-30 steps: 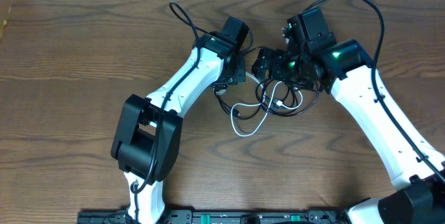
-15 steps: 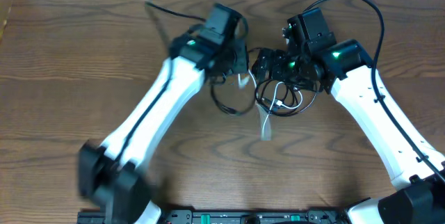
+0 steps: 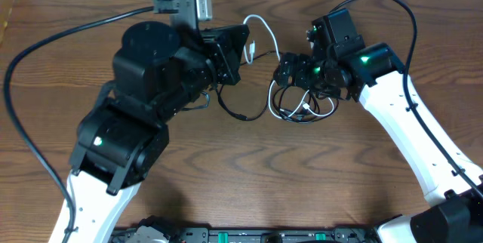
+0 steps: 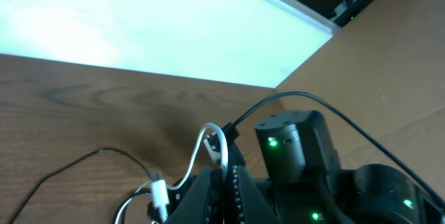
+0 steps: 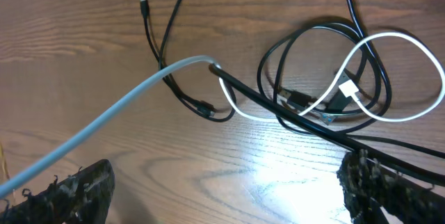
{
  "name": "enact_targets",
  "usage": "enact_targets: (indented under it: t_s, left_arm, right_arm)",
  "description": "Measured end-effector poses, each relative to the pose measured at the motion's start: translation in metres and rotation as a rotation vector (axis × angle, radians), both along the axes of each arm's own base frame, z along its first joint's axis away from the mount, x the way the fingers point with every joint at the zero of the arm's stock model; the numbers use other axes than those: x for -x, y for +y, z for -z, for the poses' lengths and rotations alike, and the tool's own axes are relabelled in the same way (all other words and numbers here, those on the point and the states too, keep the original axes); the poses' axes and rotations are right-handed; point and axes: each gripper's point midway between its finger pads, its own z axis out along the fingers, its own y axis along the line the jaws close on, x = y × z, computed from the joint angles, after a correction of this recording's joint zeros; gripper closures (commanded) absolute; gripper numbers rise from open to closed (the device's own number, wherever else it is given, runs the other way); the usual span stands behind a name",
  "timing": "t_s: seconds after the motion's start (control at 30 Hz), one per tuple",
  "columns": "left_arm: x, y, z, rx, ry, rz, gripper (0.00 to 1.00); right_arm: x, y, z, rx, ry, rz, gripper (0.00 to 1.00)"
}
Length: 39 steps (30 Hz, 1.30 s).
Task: Untangle cables
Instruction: 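Grasp the white cable with the left gripper near the right gripper, then pull the white cable leftward with the left gripper, right holding black cable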
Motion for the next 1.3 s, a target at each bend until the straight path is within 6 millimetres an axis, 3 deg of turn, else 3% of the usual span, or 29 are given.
enact_targets:
  t_s: [0.17, 0.37, 0.5, 0.63, 0.87, 1.07, 1.3]
  left_arm:
    - [0.007, 0.008, -0.006, 0.013, -0.006, -0.023, 0.93]
    - [0.015, 0.049, 0.011, -0.012, 0.091, -0.237, 0.93]
    - [0.018, 0.067, 0.009, 0.014, 0.1, -0.33, 0.93]
    - [0.016, 0.074, 0.012, 0.011, 0.113, -0.378, 0.93]
    - [0.004, 0.077, 0.027, -0.012, 0.159, -0.433, 0.93]
    - [-0.002, 0.074, 0.035, -0.021, 0.183, -0.441, 0.93]
    - [-0.015, 0.068, 0.055, -0.058, 0.234, -0.449, 0.92]
  right_arm:
    - [0.006, -0.026, 0.012, 0.134, 0.031, 0.056, 0.01]
    - [0.007, -0.062, 0.019, 0.31, 0.031, 0.174, 0.01]
    - [0.002, -0.066, 0.019, 0.34, 0.001, 0.173, 0.01]
    - [0.005, -0.051, 0.03, 0.333, -0.029, -0.013, 0.01]
    - [0.037, -0.01, 0.045, 0.178, -0.027, -0.444, 0.01]
    - [0.044, -0.001, 0.043, 0.129, -0.034, -0.52, 0.01]
    - [0.051, 0.024, 0.028, -0.031, -0.049, -0.573, 0.01]
